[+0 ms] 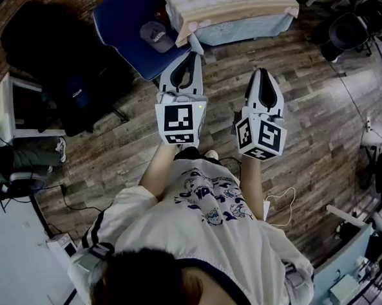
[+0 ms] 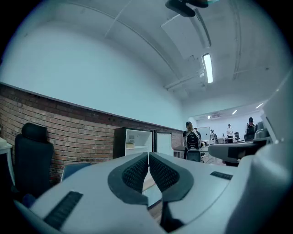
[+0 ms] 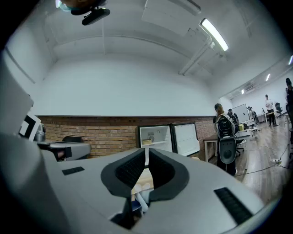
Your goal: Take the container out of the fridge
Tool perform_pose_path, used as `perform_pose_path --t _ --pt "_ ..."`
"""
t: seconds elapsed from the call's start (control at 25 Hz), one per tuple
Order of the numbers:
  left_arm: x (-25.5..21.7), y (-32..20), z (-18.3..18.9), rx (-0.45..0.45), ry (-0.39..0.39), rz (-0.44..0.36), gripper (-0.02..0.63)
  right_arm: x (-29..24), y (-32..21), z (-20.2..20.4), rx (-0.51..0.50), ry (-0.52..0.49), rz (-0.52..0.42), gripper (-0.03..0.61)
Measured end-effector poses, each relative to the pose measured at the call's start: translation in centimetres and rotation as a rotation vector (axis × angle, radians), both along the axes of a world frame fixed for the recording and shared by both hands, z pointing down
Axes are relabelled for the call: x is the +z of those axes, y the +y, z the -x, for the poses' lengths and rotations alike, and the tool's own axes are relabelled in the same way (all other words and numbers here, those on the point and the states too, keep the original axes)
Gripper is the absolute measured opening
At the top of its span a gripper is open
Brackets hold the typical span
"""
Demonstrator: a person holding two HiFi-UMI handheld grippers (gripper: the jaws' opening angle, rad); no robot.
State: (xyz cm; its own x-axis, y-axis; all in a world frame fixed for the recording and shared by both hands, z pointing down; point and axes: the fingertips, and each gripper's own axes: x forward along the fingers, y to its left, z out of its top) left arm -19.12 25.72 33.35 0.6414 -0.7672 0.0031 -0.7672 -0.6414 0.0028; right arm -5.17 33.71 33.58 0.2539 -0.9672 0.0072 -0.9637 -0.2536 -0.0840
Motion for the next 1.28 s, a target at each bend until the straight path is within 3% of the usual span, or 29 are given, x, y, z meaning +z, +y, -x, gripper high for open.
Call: perform_pose_path --t 1.28 --pt "1.6 -6.1 1.2 0.056 -0.003 0.032 0.023 1.6 -5.7 2.5 0.053 -0.034 0.023 0.048"
